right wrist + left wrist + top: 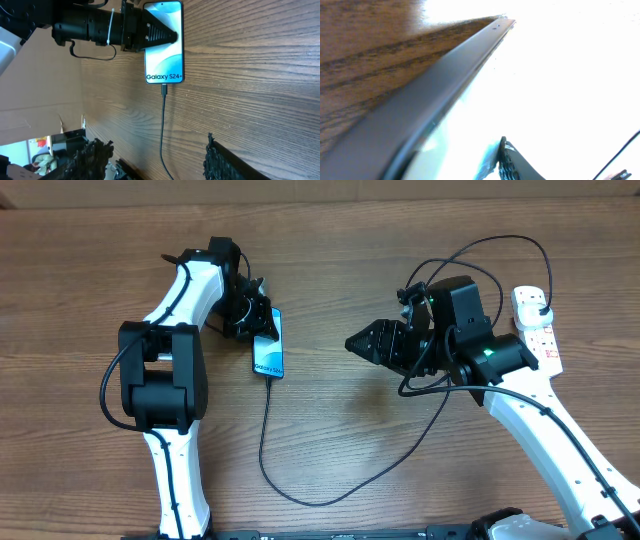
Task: Plug charger to phone and switch on socket
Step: 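Lower the phone with the left gripper and lay it flat on the table, then open the left gripper to release the phone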
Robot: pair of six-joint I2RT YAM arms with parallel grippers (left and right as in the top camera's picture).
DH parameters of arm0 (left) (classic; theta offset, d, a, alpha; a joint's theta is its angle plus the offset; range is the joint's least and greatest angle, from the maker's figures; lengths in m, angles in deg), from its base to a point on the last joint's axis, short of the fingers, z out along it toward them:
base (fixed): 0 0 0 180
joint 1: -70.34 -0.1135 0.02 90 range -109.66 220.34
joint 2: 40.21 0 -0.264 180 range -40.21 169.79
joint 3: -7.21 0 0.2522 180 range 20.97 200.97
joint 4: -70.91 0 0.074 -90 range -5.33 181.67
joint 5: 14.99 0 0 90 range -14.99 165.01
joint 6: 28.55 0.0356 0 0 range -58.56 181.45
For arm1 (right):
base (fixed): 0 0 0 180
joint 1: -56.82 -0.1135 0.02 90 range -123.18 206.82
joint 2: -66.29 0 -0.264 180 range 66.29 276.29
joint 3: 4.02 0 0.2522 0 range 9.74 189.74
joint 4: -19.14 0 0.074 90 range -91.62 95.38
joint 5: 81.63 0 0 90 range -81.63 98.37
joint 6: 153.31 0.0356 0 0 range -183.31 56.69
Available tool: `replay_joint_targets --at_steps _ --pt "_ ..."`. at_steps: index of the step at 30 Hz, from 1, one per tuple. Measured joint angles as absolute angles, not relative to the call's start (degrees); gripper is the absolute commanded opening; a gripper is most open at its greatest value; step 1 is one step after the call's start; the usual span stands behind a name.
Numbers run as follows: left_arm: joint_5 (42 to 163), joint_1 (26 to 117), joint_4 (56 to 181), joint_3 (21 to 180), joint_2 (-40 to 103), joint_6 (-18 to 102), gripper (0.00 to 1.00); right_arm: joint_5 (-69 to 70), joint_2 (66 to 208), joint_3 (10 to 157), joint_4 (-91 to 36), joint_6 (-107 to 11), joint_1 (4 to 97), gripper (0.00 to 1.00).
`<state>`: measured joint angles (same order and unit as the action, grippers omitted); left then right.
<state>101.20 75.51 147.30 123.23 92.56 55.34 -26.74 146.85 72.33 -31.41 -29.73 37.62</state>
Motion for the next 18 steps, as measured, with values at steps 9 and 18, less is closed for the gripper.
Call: replay_joint_targets --at_steps 9,18 --pt "101.0 75.5 147.3 123.2 92.6 55.3 0.36 -26.7 146.8 72.3 -31.5 -29.9 37.6 0.64" --pt "100.9 75.6 147.5 123.4 92.3 55.0 0.45 -26.7 146.8 72.3 -31.5 -30.1 37.6 0.64"
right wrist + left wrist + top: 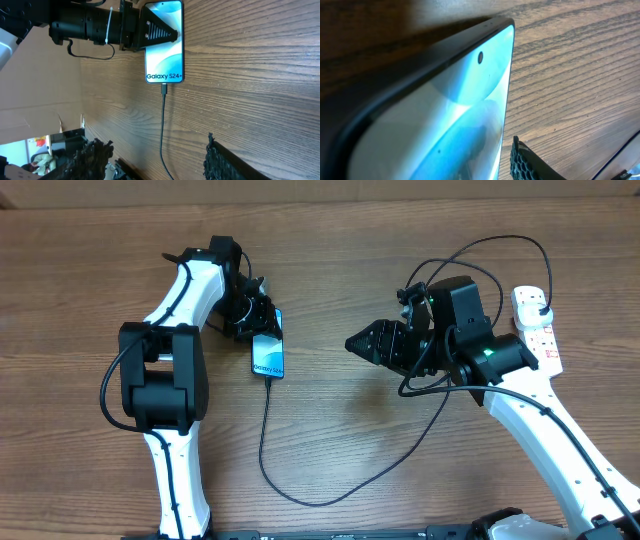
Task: Plug charger to phone and switch on socket
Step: 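Open the left gripper to release the phone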
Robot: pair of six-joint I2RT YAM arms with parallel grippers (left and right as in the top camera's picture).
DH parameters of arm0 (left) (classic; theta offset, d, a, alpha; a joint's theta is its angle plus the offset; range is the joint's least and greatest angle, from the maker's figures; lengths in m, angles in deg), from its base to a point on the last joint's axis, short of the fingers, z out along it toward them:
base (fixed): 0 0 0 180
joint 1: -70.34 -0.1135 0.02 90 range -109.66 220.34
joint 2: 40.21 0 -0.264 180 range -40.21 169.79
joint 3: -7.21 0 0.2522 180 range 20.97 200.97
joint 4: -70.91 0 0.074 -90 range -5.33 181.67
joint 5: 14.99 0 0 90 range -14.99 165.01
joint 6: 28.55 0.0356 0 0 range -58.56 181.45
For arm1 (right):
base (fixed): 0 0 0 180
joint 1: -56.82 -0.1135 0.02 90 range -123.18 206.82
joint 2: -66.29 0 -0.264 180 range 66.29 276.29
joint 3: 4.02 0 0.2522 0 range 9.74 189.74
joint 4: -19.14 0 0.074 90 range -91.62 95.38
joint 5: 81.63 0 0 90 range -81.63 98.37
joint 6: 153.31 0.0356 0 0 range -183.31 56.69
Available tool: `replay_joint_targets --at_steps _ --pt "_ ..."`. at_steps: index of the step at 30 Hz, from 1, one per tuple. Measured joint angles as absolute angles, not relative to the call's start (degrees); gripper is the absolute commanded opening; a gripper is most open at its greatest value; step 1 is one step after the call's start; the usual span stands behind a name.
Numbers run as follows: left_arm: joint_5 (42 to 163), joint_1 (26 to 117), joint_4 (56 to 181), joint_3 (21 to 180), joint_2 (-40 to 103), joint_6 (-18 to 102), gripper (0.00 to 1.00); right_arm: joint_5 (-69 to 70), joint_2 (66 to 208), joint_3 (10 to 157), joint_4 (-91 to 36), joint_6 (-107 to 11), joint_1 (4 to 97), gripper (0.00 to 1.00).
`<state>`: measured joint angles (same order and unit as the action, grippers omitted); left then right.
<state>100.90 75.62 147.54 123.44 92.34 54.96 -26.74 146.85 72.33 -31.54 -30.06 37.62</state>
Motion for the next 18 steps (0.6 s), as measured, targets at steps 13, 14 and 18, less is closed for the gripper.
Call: replay_joint_targets --at_steps 13,14,18 --pt "96.8 75.6 147.8 123.6 91.8 53.6 0.55 -26.7 146.8 72.3 -31.6 -30.1 37.6 0.65" --pt "96.1 75.6 147.8 123.7 91.8 53.3 0.56 -26.7 146.8 72.3 -31.6 -30.1 37.6 0.64" --pt "94.1 75.6 147.8 123.8 91.5 52.6 0.56 -26.7 146.8 72.3 -31.5 -30.2 37.6 0.65"
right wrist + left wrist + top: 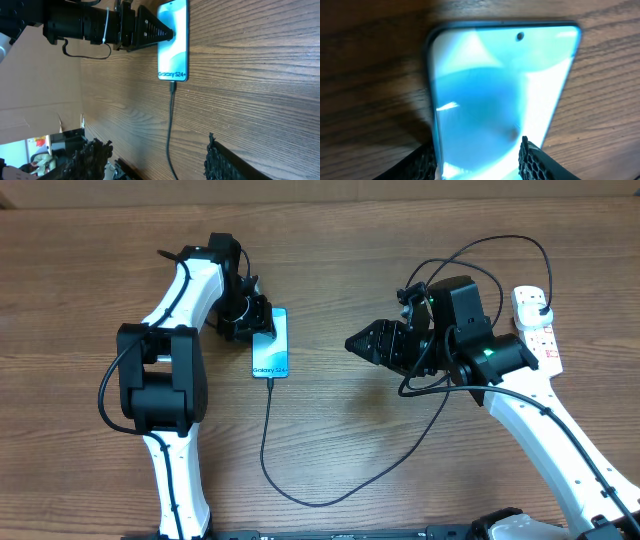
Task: Plug charger to phone and switch on socket
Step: 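Open the left gripper to release the phone, then raise the left gripper up and away from the phone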
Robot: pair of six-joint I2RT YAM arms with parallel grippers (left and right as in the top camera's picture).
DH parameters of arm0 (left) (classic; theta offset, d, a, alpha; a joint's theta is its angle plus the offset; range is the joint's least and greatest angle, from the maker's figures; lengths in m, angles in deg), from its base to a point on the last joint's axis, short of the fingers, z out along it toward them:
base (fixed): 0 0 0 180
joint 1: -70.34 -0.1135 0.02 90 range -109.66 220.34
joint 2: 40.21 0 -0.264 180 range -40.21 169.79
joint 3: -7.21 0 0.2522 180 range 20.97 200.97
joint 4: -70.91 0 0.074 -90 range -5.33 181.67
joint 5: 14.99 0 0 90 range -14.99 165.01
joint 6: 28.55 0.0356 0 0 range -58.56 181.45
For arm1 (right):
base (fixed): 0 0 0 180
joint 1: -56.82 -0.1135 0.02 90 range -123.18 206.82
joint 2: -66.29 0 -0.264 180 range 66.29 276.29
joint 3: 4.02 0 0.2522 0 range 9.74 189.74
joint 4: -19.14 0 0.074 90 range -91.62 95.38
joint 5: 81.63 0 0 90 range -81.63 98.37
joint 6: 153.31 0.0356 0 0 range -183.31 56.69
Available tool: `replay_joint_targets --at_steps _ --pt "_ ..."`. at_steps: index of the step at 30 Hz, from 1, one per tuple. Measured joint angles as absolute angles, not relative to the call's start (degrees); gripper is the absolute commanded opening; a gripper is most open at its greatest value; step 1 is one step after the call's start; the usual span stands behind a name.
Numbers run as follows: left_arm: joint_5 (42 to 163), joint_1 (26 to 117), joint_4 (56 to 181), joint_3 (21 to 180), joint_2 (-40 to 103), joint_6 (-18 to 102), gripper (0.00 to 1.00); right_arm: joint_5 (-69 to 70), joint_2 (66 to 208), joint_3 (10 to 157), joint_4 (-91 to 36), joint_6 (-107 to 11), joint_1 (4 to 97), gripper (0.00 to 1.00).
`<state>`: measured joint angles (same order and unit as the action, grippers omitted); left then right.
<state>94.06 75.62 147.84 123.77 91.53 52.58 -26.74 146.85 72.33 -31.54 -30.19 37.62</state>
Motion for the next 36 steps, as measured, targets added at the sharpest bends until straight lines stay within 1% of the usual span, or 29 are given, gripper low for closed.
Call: replay_joint_targets --at_steps 5,7,11,12,17,22,27,36 --pt "92.5 75.6 147.9 123.8 91.4 52.5 0.54 -26.7 146.8 72.3 -31.5 -30.3 37.6 0.66" --pt "92.0 75.6 147.9 123.8 91.4 52.4 0.53 -26.7 146.8 72.3 -31.5 -30.3 37.6 0.68" --pt "90.5 75.6 148.3 124.0 91.4 51.8 0.51 -26.7 146.8 72.3 -31.5 -30.3 37.6 0.69" --pt "89.8 75.6 148.6 124.1 91.4 51.4 0.49 -26.7 146.8 72.3 -31.5 -30.3 37.6 0.68" --pt "86.5 75.6 150.9 125.1 91.4 49.7 0.50 -26.7 146.8 72.3 -31.5 -30.4 37.6 0.68" --pt "85.2 75.6 152.8 129.3 90.4 49.3 0.50 -26.3 146.8 72.3 -31.9 -31.2 37.6 0.68" --pt "85.1 75.6 156.0 134.6 82.2 48.3 0.50 -25.9 146.8 72.3 -32.7 -31.7 37.6 0.68" --pt "87.9 75.6 158.6 138.0 59.6 47.8 0.54 -25.7 146.8 72.3 -32.9 -33.8 37.6 0.68"
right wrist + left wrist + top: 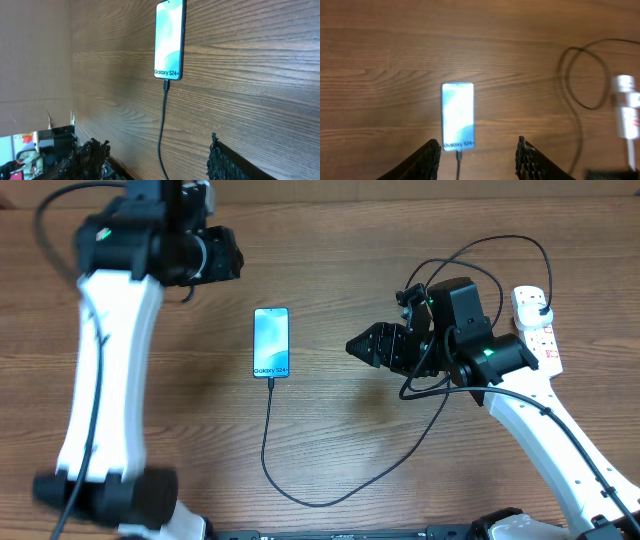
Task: Plug charger to phone and switch on socket
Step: 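Raise the left gripper up and away from the phone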
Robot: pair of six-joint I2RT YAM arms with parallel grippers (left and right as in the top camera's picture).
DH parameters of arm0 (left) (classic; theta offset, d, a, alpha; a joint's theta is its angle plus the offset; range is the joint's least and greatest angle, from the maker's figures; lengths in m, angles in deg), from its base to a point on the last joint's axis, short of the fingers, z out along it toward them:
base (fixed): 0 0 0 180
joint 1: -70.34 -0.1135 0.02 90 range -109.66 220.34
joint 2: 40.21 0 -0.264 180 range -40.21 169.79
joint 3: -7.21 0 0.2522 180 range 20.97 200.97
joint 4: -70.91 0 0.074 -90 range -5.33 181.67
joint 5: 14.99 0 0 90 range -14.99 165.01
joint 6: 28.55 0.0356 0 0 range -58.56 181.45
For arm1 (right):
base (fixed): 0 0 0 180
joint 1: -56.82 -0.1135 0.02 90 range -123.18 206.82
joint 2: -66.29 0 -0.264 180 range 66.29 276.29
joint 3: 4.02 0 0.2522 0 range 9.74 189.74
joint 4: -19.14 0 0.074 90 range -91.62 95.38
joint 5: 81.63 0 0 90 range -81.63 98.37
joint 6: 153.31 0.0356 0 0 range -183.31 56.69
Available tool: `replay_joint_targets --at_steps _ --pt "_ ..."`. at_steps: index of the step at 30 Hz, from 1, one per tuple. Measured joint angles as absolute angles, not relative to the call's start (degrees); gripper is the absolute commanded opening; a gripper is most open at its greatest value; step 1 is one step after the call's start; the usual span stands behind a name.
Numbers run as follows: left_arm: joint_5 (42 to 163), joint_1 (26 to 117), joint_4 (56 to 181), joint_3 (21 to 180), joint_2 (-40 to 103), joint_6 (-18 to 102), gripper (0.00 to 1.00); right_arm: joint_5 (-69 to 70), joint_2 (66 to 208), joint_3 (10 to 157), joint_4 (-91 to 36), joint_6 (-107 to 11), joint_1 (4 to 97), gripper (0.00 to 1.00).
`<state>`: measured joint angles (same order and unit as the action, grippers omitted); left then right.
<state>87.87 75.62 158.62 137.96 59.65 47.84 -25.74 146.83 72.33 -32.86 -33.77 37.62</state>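
The phone point(271, 342) lies flat on the wooden table, screen lit, also seen in the left wrist view point(457, 116) and the right wrist view point(169, 40). A black charger cable point(264, 442) is plugged into its lower end and curves off right towards the white socket strip point(536, 328). My left gripper point(479, 161) is open, high above the table, with the phone below and ahead of it. My right gripper point(354, 343) is open to the right of the phone, pointing at it, with nothing between its fingers point(90, 159).
The cable loops behind my right arm point(470, 340) up to the socket strip point(625, 107) at the right edge. The raised left arm point(110, 350) covers the table's left side in the overhead view. A cardboard wall runs along the far edge.
My left gripper was down at the phone's top left edge; now it is raised high and away from it. The phone lies where it was. The right arm has not moved.
At first my left gripper was at the phone's left side, the phone slanted with one edge lifted and the cable plugged in. Then the phone lay flat and straight, the gripper still at it. Now the left gripper is up and clear.
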Motion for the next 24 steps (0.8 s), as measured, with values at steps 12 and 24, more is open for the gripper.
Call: replay_joint_targets --at_steps 12,24 --pt "89.4 75.6 165.8 138.0 45.2 47.6 1.00 -21.1 135.1 72.3 -36.2 -38.3 37.7 0.89" --pt "89.4 75.6 166.3 138.0 45.3 47.6 1.00 -9.8 114.5 72.3 -42.2 -40.6 37.7 1.00"
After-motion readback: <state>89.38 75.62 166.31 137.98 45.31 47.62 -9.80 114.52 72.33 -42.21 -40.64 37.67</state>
